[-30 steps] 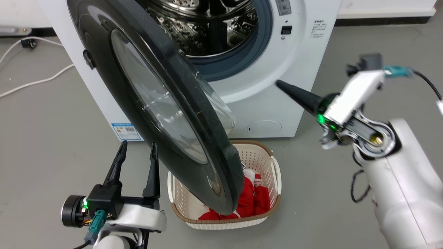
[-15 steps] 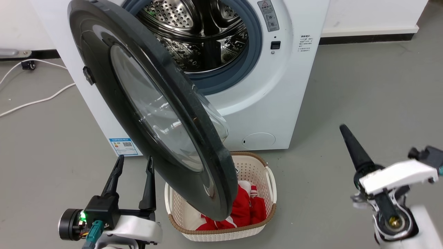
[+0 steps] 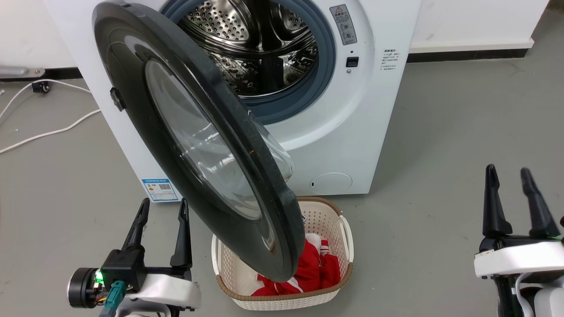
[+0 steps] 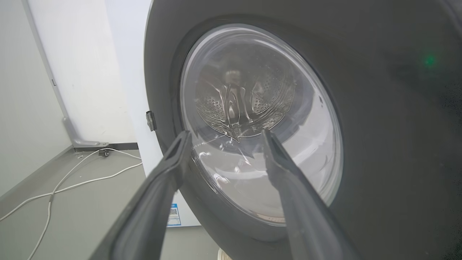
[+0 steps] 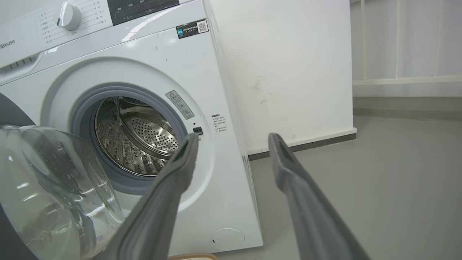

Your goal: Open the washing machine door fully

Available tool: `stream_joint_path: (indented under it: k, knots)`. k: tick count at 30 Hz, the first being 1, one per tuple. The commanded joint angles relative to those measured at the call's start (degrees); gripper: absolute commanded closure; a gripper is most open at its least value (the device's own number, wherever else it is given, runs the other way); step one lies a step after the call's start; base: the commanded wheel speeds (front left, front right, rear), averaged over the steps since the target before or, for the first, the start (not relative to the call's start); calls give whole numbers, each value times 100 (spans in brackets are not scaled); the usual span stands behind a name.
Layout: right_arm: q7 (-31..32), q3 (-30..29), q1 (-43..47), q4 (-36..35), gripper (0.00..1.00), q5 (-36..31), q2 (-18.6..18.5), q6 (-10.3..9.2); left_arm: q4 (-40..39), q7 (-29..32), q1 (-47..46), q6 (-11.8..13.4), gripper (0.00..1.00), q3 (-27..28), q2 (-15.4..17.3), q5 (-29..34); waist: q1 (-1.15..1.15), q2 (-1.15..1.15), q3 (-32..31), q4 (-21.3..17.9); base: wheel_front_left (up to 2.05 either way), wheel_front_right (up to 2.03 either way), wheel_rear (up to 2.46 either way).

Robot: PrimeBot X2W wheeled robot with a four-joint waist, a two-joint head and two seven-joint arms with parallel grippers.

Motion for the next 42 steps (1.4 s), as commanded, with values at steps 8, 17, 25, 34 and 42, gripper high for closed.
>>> stream_joint_path:
  k: [8, 17, 25, 34, 42]
  knots:
    - [1, 135, 505, -1120, 0, -1826, 158, -3, -34, -15, 42, -13, 0, 10, -2, 68, 0, 0, 26, 55, 0, 0, 0]
    - [25, 334, 845, -813, 0, -1841, 169, -3, -46, -15, 0, -16, 0, -15, -2, 68, 0, 0, 64, 103, 0, 0, 0]
    - [-46, 314, 834, -588, 0, -1637, 169, -3, -35, -15, 14, -17, 0, -15, -3, 90, 0, 0, 59, 112, 0, 0, 0]
    - [-105, 315, 758, -523, 0, -1581, 170, -3, -80, -15, -2, -39, 19, -15, -3, 28, 0, 0, 66, 96, 0, 0, 0]
    - [-110, 330, 762, -498, 0, -1523, 170, -3, -146, -15, -37, -36, 100, -9, -2, -10, 0, 0, 50, 91, 0, 0, 0]
